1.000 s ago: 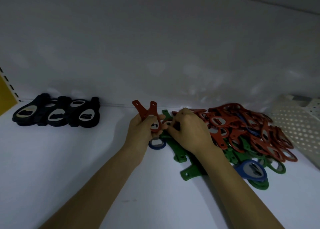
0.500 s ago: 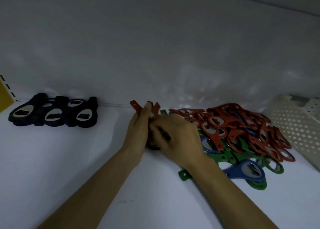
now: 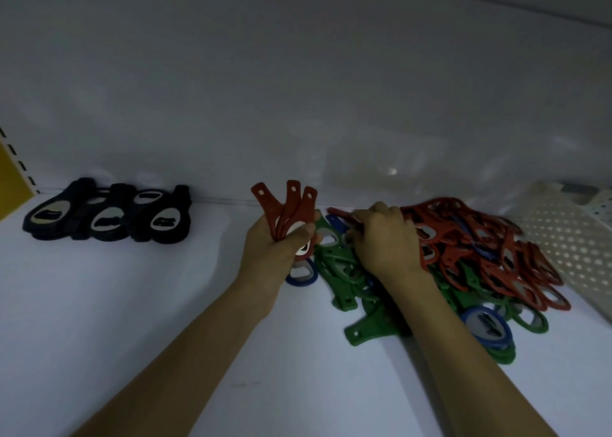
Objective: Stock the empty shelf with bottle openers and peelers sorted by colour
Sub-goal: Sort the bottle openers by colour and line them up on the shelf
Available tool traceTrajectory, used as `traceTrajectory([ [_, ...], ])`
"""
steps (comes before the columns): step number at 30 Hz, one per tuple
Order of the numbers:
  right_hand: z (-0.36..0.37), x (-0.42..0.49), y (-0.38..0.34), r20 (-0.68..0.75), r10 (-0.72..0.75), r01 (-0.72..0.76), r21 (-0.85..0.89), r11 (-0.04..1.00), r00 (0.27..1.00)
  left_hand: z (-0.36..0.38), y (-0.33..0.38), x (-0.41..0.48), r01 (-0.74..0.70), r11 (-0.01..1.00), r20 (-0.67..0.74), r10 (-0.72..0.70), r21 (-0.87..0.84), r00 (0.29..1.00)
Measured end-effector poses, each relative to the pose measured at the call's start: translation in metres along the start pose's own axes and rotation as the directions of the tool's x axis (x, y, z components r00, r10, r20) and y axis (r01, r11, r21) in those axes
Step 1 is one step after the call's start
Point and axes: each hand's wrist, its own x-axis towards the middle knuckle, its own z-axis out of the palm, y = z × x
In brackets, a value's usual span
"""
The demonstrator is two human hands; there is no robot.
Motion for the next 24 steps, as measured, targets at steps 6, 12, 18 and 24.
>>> traceTrajectory([
  [6,-0.007,-0.008,-0.001,-0.223,-0.057,0.068,0.043,0.997,0.973,0.002,-0.001,0.002,0.022,1.000,0.020,-0.022,-0.021,1.000],
  [12,-0.024,-0.017,-0.006,-0.509,0.012,0.170,0.311,0.935,0.861,0.002,0.003,-0.003,0.013,1.000,0.005,-0.013,-0.017,1.000],
  [18,-0.022,-0.043,-0.043,-0.359,-0.424,0.542,0.355,0.762,0.831,0.003,0.007,-0.005,0.058,0.997,0.011,-0.058,-0.059,0.998],
  [24,-0.027,-0.038,-0.032,-0.404,-0.181,0.389,0.527,0.755,0.897,0.003,0.008,-0.008,0.054,0.998,-0.027,-0.055,-0.022,0.998],
])
